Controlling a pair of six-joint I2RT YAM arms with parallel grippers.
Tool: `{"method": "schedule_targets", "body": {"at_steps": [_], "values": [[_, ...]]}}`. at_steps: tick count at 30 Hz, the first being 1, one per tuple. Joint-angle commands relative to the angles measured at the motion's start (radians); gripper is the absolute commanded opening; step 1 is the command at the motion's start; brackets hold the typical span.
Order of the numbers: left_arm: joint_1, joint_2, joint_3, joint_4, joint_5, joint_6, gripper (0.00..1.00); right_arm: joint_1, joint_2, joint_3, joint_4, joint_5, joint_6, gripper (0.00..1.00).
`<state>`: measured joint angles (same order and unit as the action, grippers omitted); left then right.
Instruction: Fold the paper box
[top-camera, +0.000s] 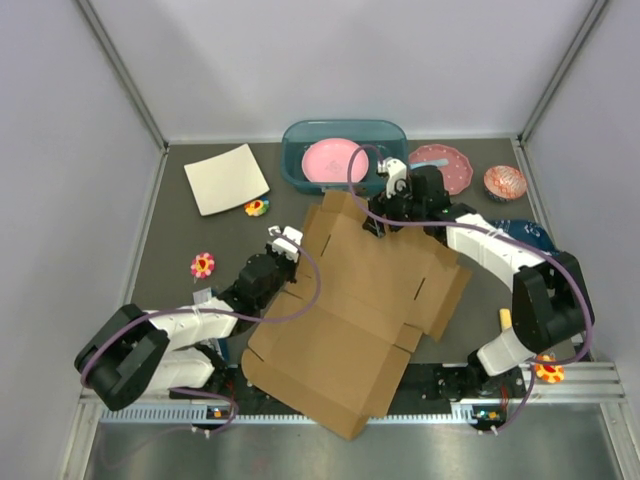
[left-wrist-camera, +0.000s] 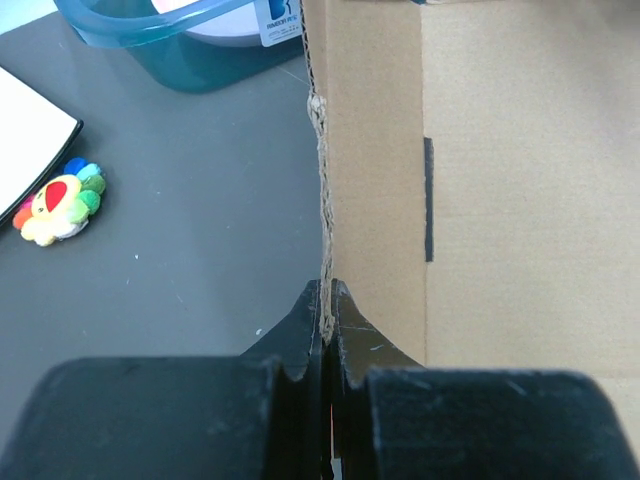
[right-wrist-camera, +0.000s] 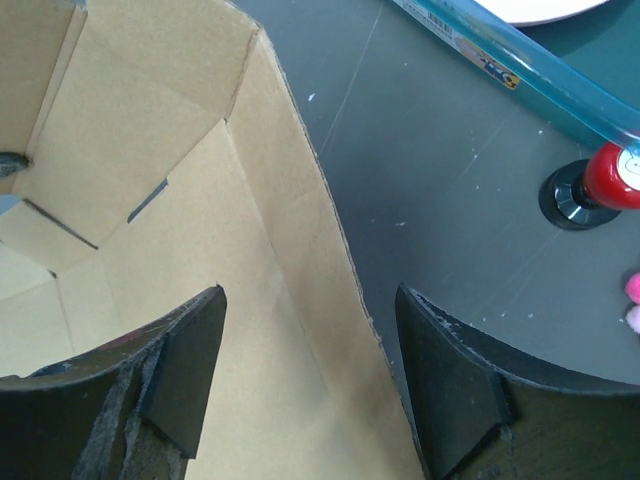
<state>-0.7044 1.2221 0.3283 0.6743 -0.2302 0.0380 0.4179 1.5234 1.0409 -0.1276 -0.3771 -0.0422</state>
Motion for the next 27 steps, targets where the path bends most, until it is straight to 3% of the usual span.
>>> {"method": "schedule_targets", "body": {"at_steps": [1,7,18,21,22,24,27], "values": [[-0.009,-0.018,-0.003,0.073,-0.020,0.005,0.00,0.001,0.030,0.068,0.019,-0.039,0.011,0.67],[-0.010,-0.015,0.000,0.070,-0.027,0.003,0.00,0.002,0.030,0.065,0.055,-0.055,0.036,0.59],[-0.010,-0.021,0.028,0.009,-0.035,-0.022,0.00,0.021,0.026,0.094,0.017,-0.039,0.021,0.19],[-0.009,-0.064,0.070,-0.126,-0.069,-0.071,0.13,0.060,0.003,0.097,-0.018,0.057,-0.016,0.13],[-0.010,-0.078,0.089,-0.183,-0.081,-0.087,0.31,0.068,-0.018,0.096,-0.026,0.084,-0.030,0.11],[-0.010,-0.122,0.150,-0.377,-0.164,-0.156,0.49,0.087,-0.034,0.099,-0.047,0.138,-0.038,0.07],[-0.010,-0.193,0.192,-0.508,-0.227,-0.190,0.59,0.096,-0.065,0.091,-0.078,0.156,-0.041,0.00]]}}
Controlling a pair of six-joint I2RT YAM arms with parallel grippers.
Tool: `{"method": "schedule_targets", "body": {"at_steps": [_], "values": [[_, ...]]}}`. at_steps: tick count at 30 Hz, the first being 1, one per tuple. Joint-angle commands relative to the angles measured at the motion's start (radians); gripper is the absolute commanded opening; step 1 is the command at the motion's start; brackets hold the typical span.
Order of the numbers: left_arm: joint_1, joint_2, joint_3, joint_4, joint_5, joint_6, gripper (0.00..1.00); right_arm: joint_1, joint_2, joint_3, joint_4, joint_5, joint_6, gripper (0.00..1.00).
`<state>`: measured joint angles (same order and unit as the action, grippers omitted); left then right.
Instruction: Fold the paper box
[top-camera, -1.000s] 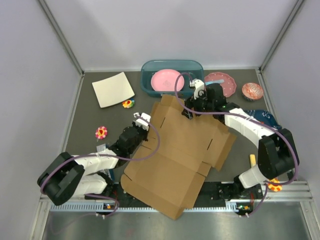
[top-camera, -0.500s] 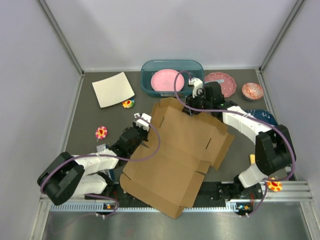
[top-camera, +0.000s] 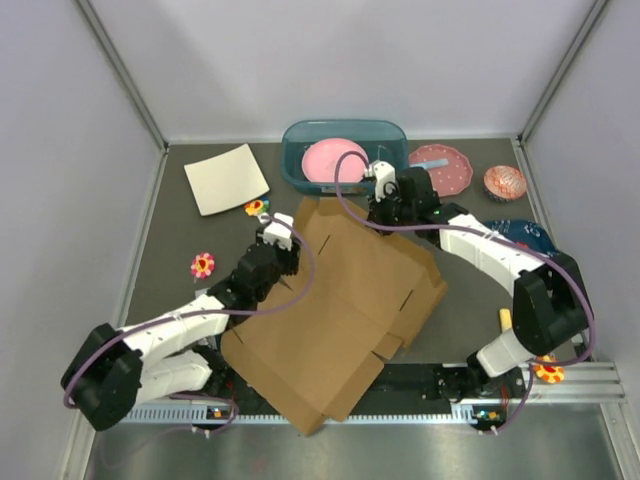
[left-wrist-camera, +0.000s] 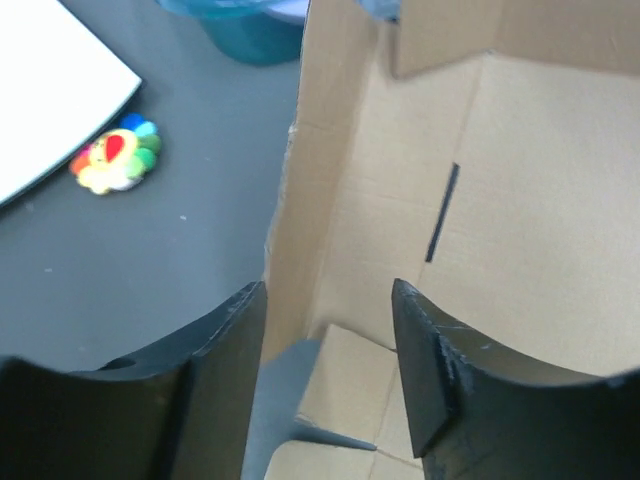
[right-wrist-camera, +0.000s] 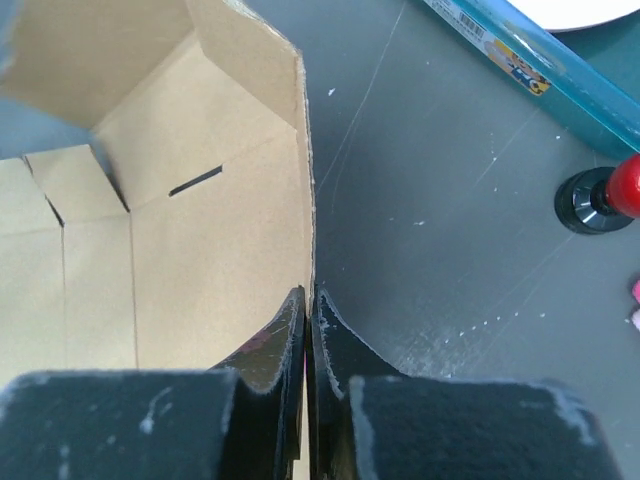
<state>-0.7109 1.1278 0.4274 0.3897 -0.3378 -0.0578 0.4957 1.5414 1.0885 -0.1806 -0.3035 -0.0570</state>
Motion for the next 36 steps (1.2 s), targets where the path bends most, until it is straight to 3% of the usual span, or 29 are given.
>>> {"method": "schedule_targets", "body": {"at_steps": [1,6,12,21,30,36], "values": [[-0.004,-0.117,0.096,-0.277,-0.130,-0.103,0.60,0.029,-0.099,0.037,-0.031,0.087,-0.033,0.00],[-0.004,-0.252,0.074,-0.289,-0.098,-0.166,0.61,0.087,-0.151,-0.024,-0.014,0.148,-0.101,0.00],[-0.002,-0.316,0.033,-0.083,0.003,-0.120,0.61,0.178,-0.193,-0.073,0.012,0.230,-0.266,0.00],[0.010,-0.214,0.059,0.096,0.258,0.050,0.63,0.306,-0.230,-0.133,0.013,0.354,-0.458,0.00],[0.042,-0.031,0.112,0.195,0.480,0.130,0.64,0.317,-0.319,-0.200,0.043,0.353,-0.448,0.00],[0.044,0.058,0.119,0.264,0.494,0.136,0.63,0.317,-0.343,-0.203,0.035,0.339,-0.437,0.00]]}}
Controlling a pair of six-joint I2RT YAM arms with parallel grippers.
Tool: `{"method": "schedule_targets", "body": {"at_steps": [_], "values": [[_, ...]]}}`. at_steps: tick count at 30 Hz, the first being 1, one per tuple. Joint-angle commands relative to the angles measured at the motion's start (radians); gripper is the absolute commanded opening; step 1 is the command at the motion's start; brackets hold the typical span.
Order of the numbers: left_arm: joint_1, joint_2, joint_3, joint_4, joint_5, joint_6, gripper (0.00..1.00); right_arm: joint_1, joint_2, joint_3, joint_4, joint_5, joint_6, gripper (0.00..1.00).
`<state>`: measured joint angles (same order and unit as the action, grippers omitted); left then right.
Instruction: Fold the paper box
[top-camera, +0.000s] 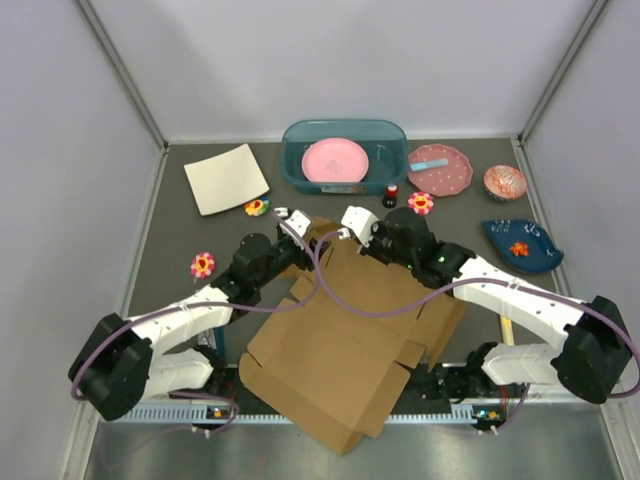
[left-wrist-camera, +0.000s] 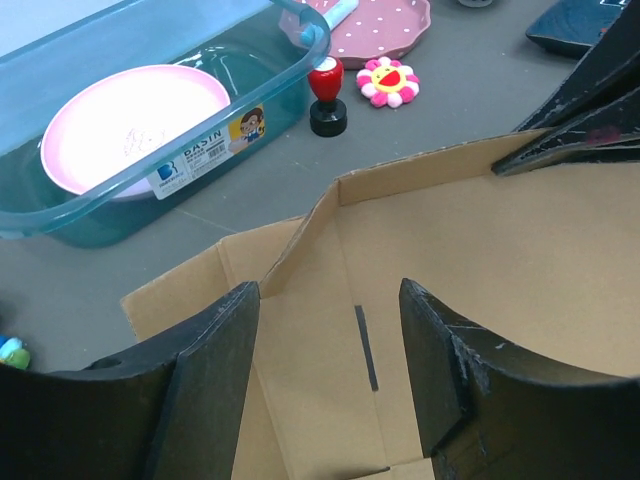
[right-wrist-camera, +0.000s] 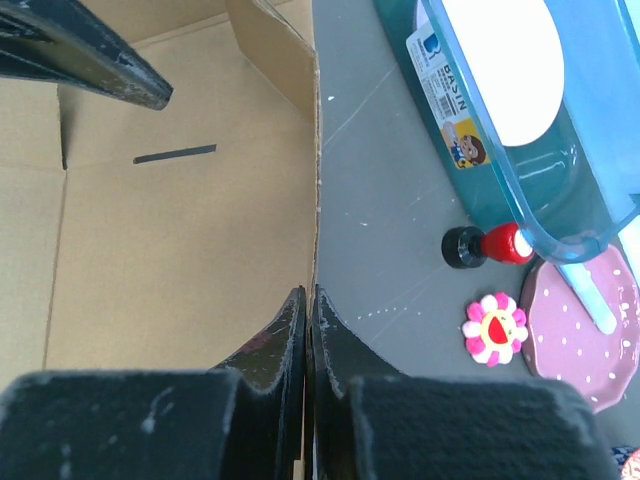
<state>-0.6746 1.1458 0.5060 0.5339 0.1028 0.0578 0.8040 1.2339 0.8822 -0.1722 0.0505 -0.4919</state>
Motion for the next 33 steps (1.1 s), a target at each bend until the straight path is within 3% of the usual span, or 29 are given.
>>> {"method": "schedule_targets", "body": {"at_steps": [1,6,11,18,20,21,23,26,27,31,33], "values": [[0.009,0.066,0.046,0.129,0.054,0.023,0.63,0.011,-0.037,0.006,0.023,-0.020,0.004,0.00],[0.007,0.124,0.060,0.192,0.055,0.016,0.60,0.015,-0.033,0.000,0.023,-0.021,0.010,0.00],[0.007,0.181,0.085,0.210,0.078,-0.010,0.42,0.018,-0.011,0.004,0.027,-0.020,0.022,0.00],[0.007,0.193,0.065,0.256,0.037,0.016,0.48,0.021,-0.019,-0.005,0.025,-0.014,0.035,0.00],[0.007,0.203,0.077,0.245,0.037,0.022,0.42,0.021,-0.013,0.003,0.019,-0.015,0.042,0.00],[0.007,0.207,0.075,0.247,0.041,0.017,0.30,0.021,-0.010,0.008,0.019,-0.015,0.047,0.00],[0.007,0.204,0.065,0.261,0.043,-0.003,0.27,0.023,-0.011,0.009,0.013,-0.009,0.050,0.00],[0.009,0.149,0.034,0.255,0.012,0.000,0.44,0.023,-0.025,-0.003,0.011,-0.005,0.050,0.00],[0.007,0.100,0.031,0.227,0.003,0.017,0.55,0.023,-0.028,-0.006,0.011,-0.005,0.047,0.00],[0.009,-0.020,0.054,0.085,-0.017,0.140,0.67,0.023,-0.031,0.004,0.002,-0.008,0.047,0.00],[0.010,-0.044,0.084,0.000,-0.009,0.195,0.69,0.023,-0.030,0.008,0.002,-0.011,0.046,0.00]]}}
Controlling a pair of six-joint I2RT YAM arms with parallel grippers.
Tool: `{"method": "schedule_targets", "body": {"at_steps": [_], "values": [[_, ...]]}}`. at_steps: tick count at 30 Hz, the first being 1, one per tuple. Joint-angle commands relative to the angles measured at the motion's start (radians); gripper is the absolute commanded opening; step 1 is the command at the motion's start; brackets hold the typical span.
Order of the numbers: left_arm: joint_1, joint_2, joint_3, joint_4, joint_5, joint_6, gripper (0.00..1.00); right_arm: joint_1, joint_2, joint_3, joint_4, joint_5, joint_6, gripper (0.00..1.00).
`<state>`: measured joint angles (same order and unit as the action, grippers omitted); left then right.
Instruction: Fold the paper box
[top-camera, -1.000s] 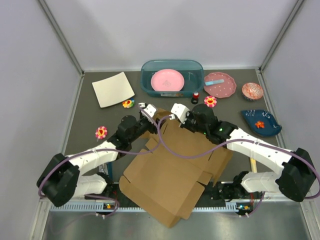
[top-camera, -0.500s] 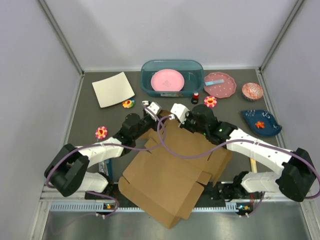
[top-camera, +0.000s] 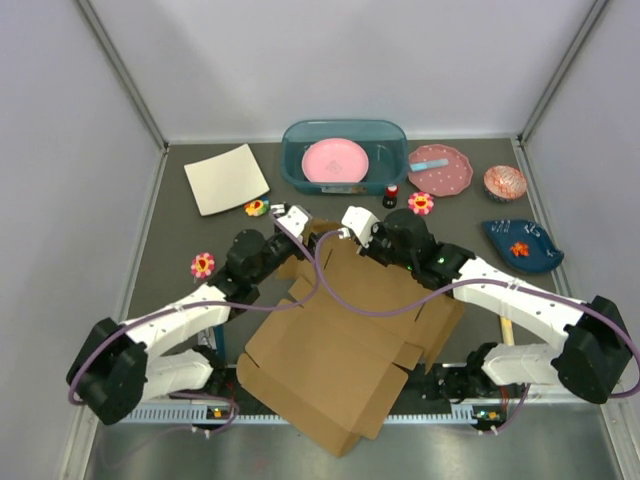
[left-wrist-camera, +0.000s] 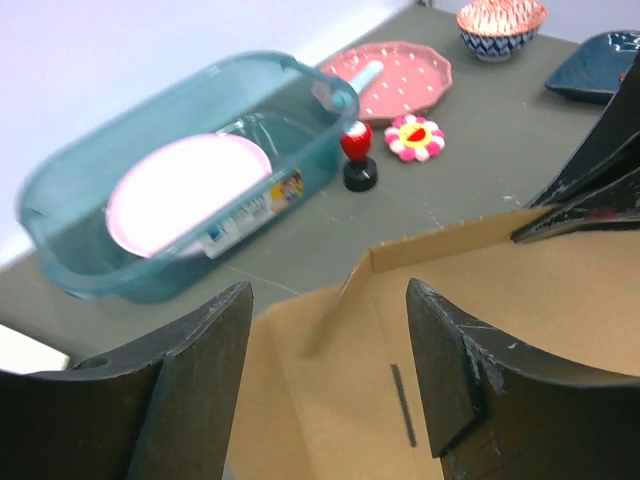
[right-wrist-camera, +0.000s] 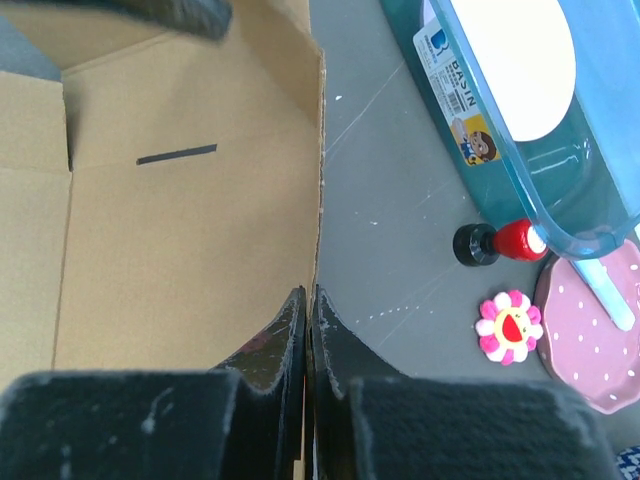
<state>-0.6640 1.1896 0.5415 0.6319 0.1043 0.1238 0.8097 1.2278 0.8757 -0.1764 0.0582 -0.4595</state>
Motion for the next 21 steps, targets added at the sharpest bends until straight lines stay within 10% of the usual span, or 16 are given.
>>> {"method": "schedule_targets", "body": {"at_steps": [1,14,21], "values": [[-0.002,-0.088,0.058,-0.118,0.009,0.141,0.70,0.017,-0.024,0.014,0.006,-0.021,0.012,0.00],[-0.002,0.114,0.138,-0.169,0.113,0.237,0.63,0.025,-0.036,0.006,0.011,-0.038,0.024,0.00],[-0.002,0.133,0.149,-0.155,0.129,0.159,0.24,0.025,-0.040,0.006,0.011,-0.028,0.024,0.00]]}}
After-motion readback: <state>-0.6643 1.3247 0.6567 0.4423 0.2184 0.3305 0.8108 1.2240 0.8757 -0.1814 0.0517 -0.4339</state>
